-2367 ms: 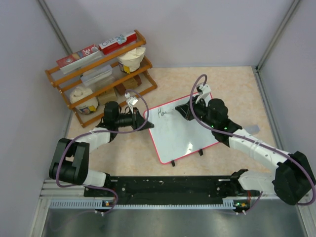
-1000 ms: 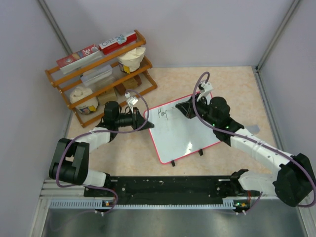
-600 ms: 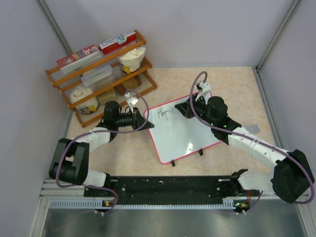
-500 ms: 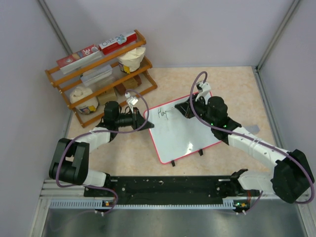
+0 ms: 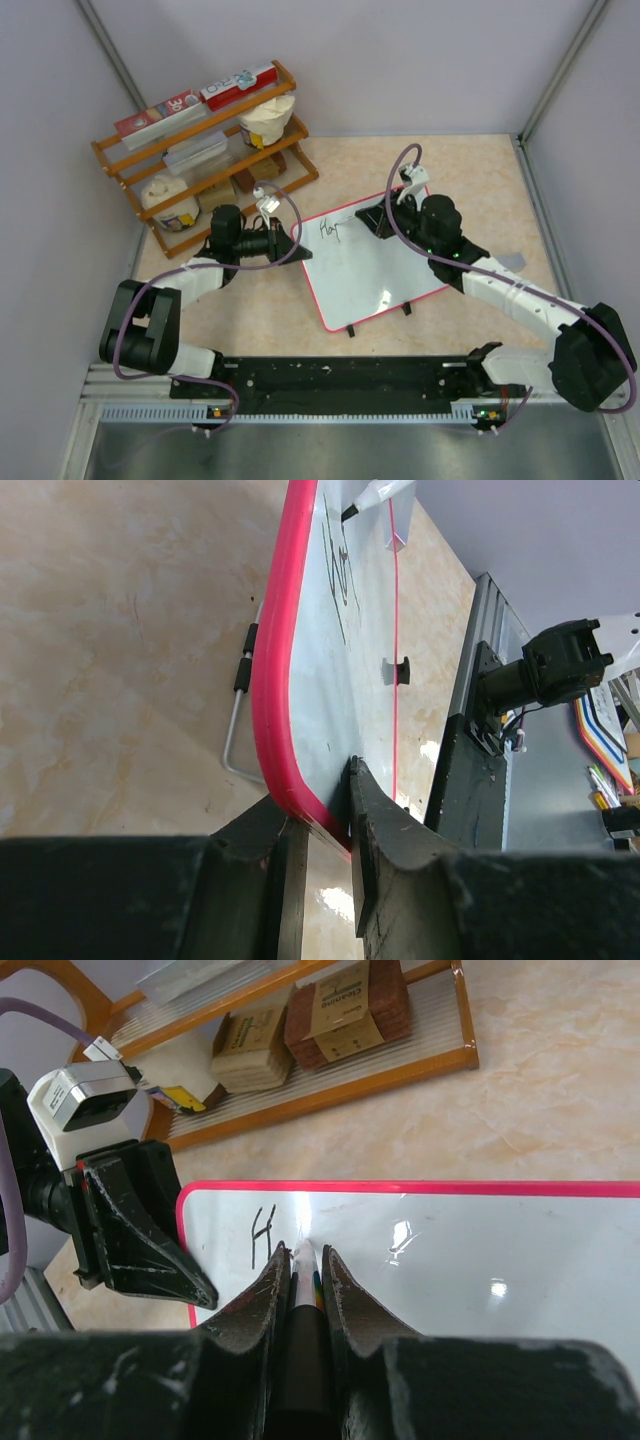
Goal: Write a sentence on the whiteboard
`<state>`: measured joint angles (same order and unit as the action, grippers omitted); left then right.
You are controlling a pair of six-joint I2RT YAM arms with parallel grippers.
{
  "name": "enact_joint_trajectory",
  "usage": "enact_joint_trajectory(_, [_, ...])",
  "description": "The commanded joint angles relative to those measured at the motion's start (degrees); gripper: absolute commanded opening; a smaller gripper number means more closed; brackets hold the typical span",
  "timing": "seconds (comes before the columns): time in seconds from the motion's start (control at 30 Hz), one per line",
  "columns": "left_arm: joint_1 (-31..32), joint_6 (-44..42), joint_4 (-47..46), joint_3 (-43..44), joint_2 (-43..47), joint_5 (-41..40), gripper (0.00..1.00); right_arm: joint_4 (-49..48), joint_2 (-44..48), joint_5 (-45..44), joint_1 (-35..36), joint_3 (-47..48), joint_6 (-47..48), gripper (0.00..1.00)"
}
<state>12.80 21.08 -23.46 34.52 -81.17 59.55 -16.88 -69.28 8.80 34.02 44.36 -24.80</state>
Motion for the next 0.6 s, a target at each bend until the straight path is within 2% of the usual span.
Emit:
enact_joint_trajectory(0.0, [1.09,-6.75,0.52,0.28,-0.84,-2.16,0.00,0.27,0.90,-2.91,-1.24,-0.06,0.54,0.00])
enact_joint_trajectory(0.57, [1.09,-6.84,0.70,0.28,-0.84,-2.16,0.00,1.42,2.92,-0.45,-1.24,-2.52,1.51,0.00])
